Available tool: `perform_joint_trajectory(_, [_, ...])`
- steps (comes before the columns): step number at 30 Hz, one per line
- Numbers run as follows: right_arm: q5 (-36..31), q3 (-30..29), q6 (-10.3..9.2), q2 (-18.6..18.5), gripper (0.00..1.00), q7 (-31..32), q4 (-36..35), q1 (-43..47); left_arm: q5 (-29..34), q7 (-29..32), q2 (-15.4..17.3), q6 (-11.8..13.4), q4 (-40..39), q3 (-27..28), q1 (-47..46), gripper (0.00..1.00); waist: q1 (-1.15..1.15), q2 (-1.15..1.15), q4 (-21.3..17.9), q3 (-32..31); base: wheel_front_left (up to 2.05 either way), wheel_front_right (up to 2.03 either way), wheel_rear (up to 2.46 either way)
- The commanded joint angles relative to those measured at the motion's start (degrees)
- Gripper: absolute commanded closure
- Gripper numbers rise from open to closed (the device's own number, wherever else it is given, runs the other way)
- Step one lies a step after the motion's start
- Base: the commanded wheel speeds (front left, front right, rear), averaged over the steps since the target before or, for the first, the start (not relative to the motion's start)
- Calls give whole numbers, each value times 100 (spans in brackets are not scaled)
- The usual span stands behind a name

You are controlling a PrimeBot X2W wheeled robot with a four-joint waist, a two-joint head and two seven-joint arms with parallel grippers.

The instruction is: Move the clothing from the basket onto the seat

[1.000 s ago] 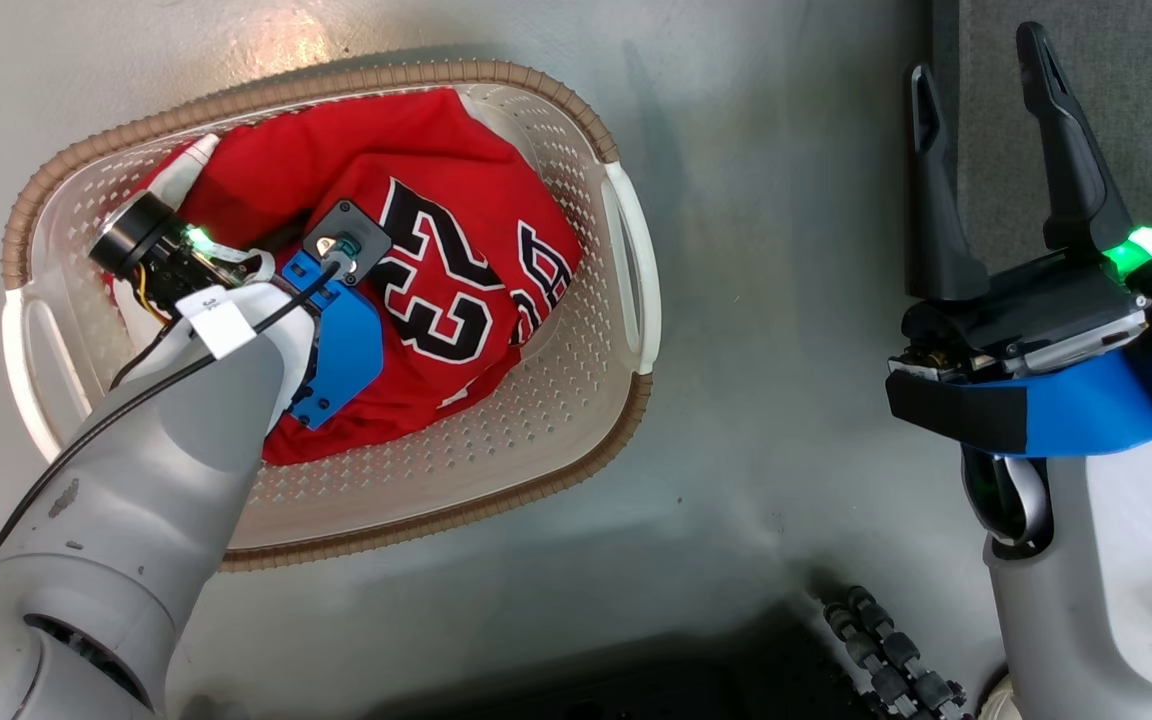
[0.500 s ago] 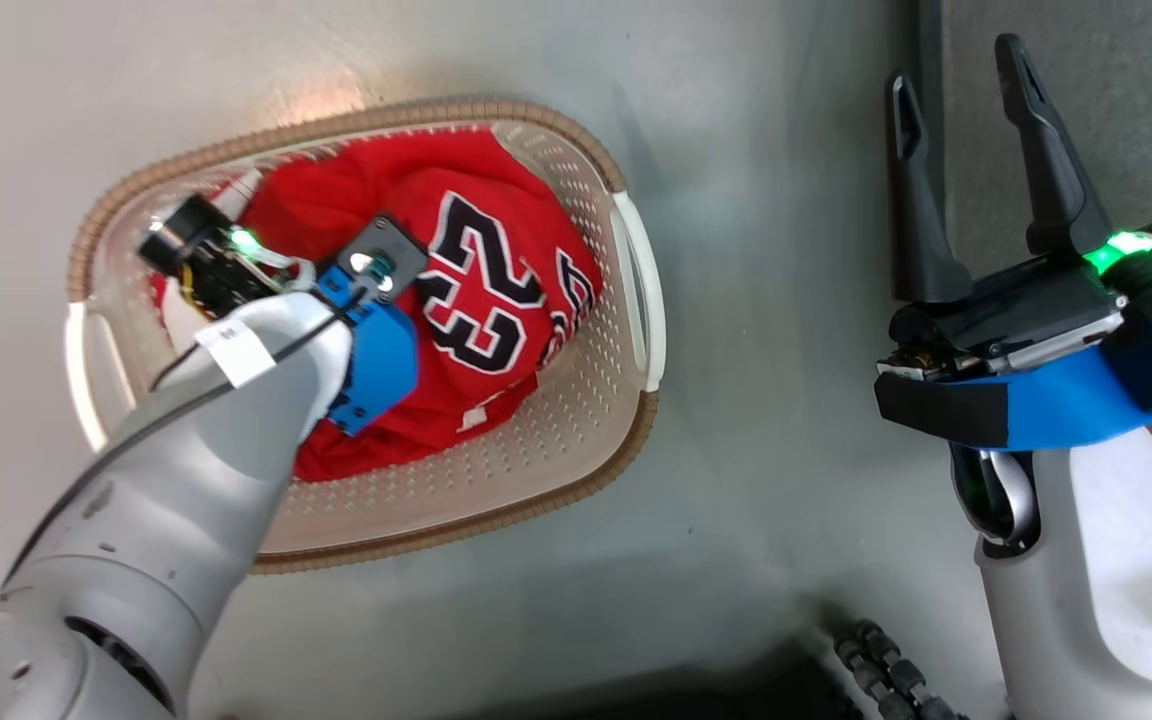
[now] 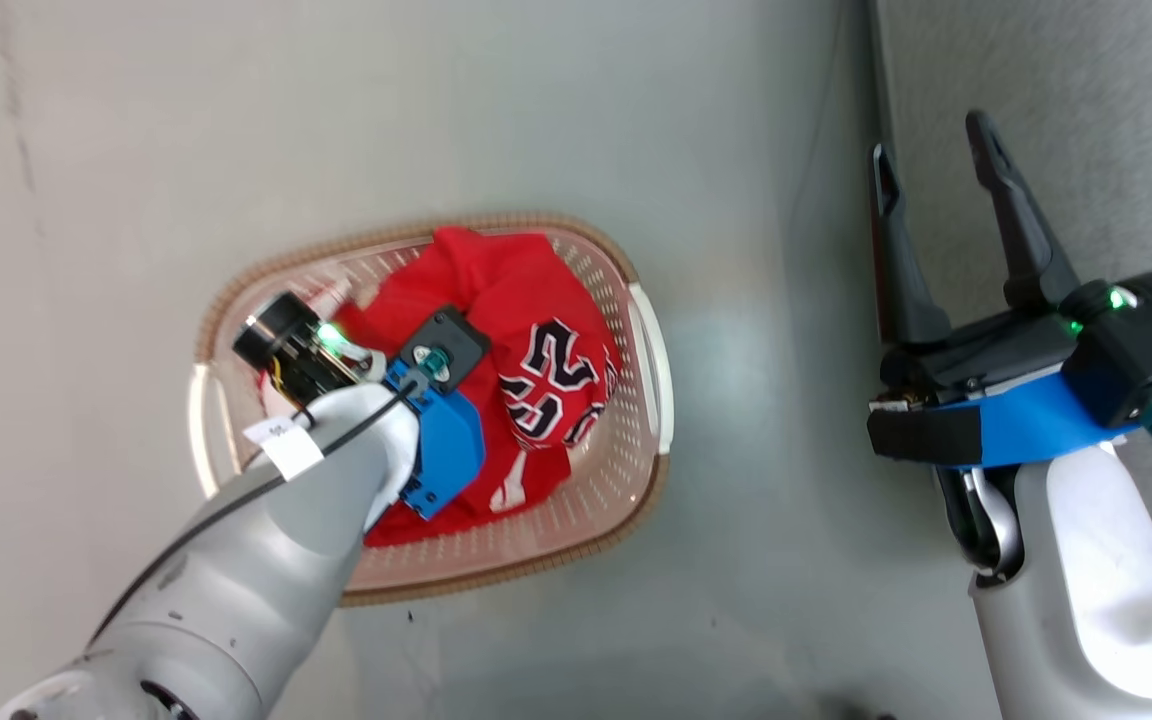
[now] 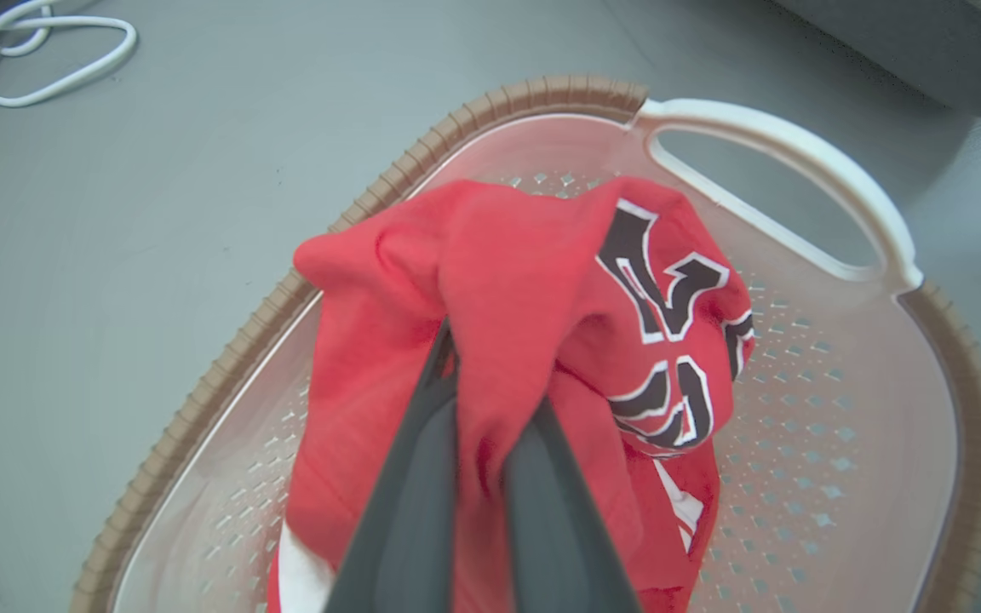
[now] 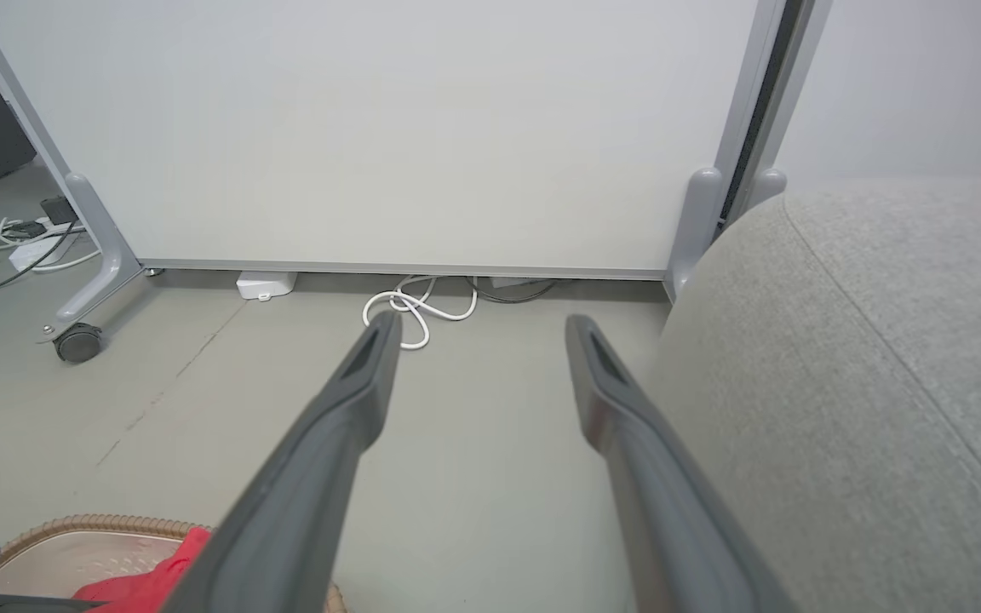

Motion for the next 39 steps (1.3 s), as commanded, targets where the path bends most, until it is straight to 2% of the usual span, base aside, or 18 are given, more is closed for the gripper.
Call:
perform_joint_trajectory(1, [-43, -31, 3, -17, 0, -4, 45, 119, -62, -45, -25, -7, -63, 50, 106, 100, 0, 0, 114, -468, 0, 0, 0])
perform_joint_trajectory(11, [-95, -96, 3, -18, 0, -4, 329, 576, -14, -51, 175, 247, -1235, 645, 805, 100, 0, 0, 324, -1548, 0, 0, 0])
perform_joint_trajectory(20, [-56, -113, 3, -18, 0, -4, 522, 1026, 407, -53, 461, 470, -2508, 1454, 1579, 100, 0, 0, 470, -2486, 0, 0, 0])
perform_joint_trajectory(31, [-5, -124, 3, -18, 0, -4, 647, 1425, 1038, -53, 597, 588, -4088, 2381, 1931, 100, 0, 0, 530, -3203, 0, 0, 0])
perform_joint_trajectory(39, [98, -94, 3, -18, 0, -4, 659, 1572, 1389, -53, 469, 439, -5057, 2901, 1794, 100, 0, 0, 509, -3500, 0, 0, 0])
